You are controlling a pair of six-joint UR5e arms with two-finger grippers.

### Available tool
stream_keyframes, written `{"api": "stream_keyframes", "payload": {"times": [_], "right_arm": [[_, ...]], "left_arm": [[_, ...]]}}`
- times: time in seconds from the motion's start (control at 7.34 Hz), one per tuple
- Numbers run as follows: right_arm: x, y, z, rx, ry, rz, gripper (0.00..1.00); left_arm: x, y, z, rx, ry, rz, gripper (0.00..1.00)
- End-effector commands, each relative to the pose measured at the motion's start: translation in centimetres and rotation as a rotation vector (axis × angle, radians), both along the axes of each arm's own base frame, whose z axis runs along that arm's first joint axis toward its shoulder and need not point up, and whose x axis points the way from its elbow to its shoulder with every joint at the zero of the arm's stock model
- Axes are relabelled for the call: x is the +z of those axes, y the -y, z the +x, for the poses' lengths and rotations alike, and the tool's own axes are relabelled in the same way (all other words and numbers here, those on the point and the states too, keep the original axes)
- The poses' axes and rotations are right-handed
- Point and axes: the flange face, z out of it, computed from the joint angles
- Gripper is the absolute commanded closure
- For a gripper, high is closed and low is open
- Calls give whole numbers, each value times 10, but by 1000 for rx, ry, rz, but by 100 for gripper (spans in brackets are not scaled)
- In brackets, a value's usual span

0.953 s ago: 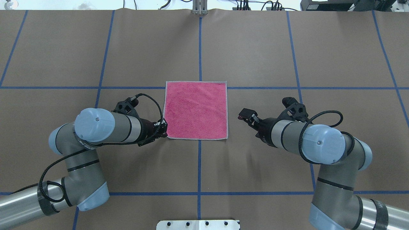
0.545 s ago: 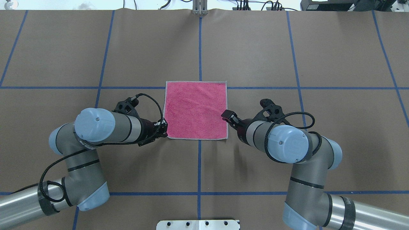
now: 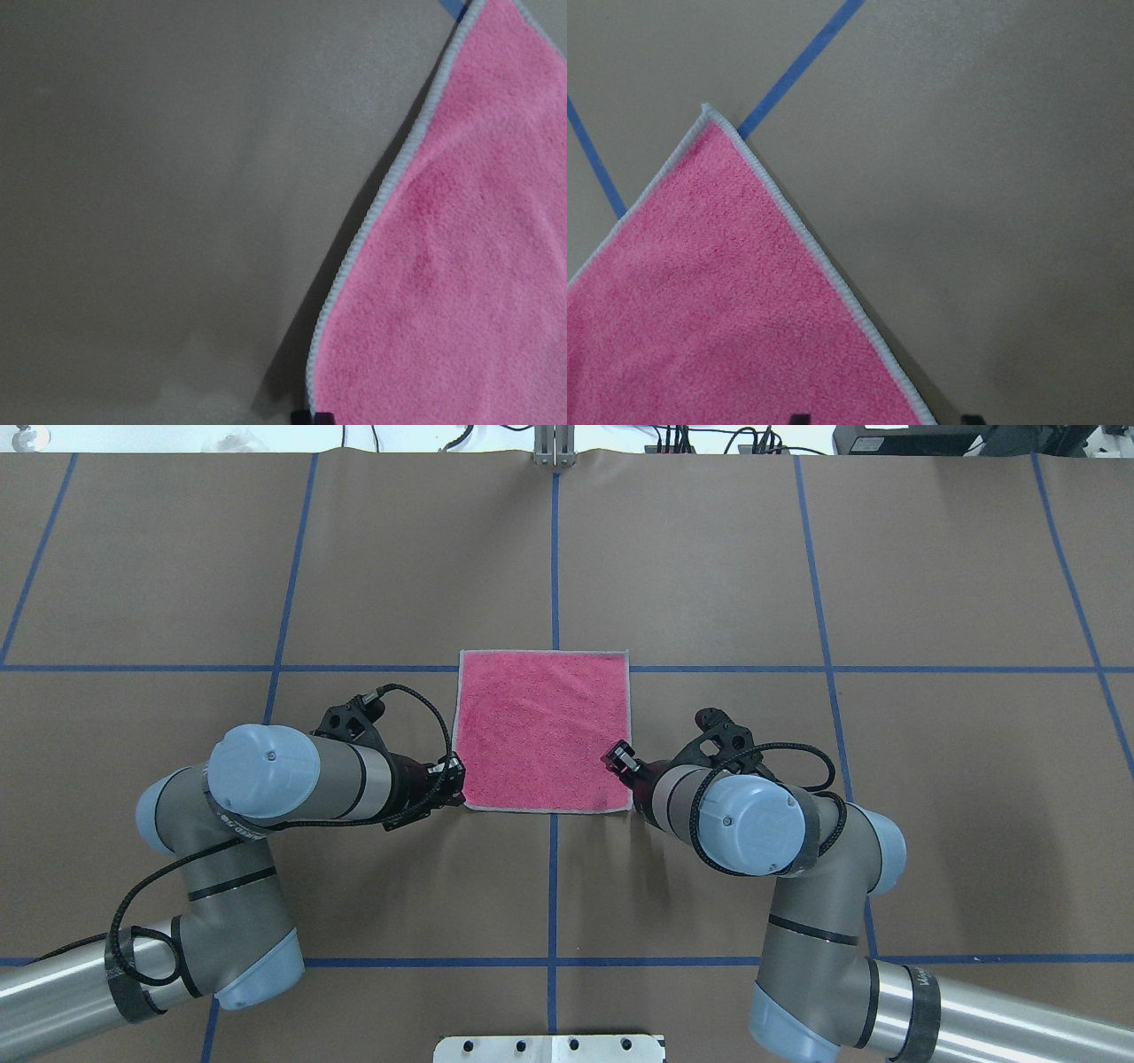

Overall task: Fold towel twice with both arms
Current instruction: 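Grasp the near corner with the left gripper while the right reaches another corner, then pinch the towel's near corners with both grippers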

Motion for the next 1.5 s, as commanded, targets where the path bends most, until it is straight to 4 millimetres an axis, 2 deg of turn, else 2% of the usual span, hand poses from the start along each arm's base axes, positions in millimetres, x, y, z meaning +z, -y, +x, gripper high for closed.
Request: {"api": "stream_keyframes", "payload": {"times": [0.0,0.68,1.09,1.23,1.36], "right_arm": [[2,-5,-6,-14,-30,-13,35],[4,-17,-12,-44,-44,-67,30],[-2,-20,-16,-26,-20,-95,51],[-3,-20,-15,-25,-17,-95,63],[-2,-19,-14,-24,-18,-95,68]], "left_arm": [[1,-1,0,0,2,1,100],[1,0,0,-1,2,1,100],[1,0,0,-1,2,1,100],[1,0,0,-1,2,1,100],[1,0,0,-1,0,2,100]]}}
